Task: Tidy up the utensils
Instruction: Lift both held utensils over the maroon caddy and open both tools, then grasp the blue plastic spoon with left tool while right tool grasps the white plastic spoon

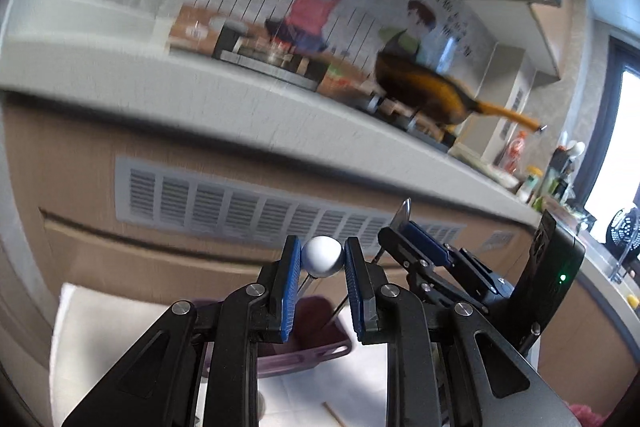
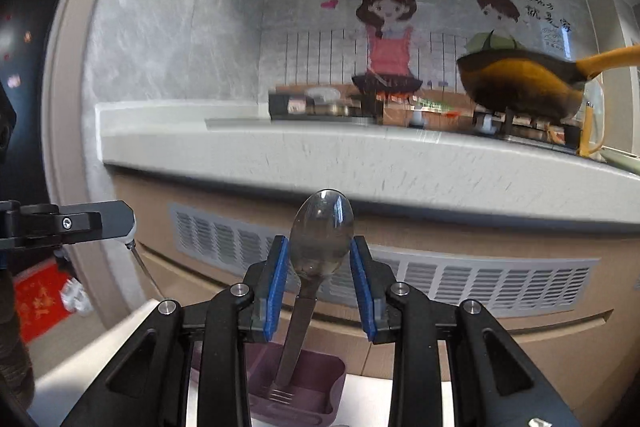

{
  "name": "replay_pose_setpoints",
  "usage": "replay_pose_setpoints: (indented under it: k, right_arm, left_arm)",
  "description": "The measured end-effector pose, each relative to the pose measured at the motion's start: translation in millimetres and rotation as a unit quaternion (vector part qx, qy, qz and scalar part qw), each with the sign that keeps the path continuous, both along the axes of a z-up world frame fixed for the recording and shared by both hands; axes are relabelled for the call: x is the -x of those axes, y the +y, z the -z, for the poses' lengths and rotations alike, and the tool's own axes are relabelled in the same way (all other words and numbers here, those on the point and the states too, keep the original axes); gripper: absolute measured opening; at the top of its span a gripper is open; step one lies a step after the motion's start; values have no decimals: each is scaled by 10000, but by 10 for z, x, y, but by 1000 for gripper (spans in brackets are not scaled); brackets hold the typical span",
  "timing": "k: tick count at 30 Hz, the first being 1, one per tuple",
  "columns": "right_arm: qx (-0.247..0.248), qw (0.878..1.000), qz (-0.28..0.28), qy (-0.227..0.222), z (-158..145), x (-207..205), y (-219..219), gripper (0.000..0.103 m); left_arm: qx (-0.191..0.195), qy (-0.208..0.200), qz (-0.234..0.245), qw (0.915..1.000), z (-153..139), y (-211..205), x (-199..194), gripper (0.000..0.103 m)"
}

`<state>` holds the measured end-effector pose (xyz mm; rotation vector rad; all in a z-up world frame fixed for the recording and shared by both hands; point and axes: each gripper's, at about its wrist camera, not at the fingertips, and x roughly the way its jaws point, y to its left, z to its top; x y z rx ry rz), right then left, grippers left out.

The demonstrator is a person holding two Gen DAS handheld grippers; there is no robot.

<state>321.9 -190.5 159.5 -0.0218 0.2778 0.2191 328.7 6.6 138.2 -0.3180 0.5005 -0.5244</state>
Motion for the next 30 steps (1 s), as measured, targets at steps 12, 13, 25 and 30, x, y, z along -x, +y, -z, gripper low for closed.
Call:
replay_pose_setpoints:
  k: [12, 13, 25, 30]
  right_arm:
    - [-153, 9852, -559, 1615, 743, -313, -1, 31]
    - [-108, 9855, -514, 1613, 731, -276, -12, 31]
    - [257, 9807, -98, 1935, 988, 776, -310, 41]
    - [249, 9741, -138, 2242, 1267, 1180, -340, 41]
  left_arm:
    - [36, 801, -96, 9967, 785, 49, -300, 26]
    - [51, 785, -88, 9969, 780, 67, -267, 30]
    - [-1157, 600, -728, 9888, 998, 191, 786, 50]
    - [-1720, 1337, -424, 9751, 1553, 97, 1267, 50]
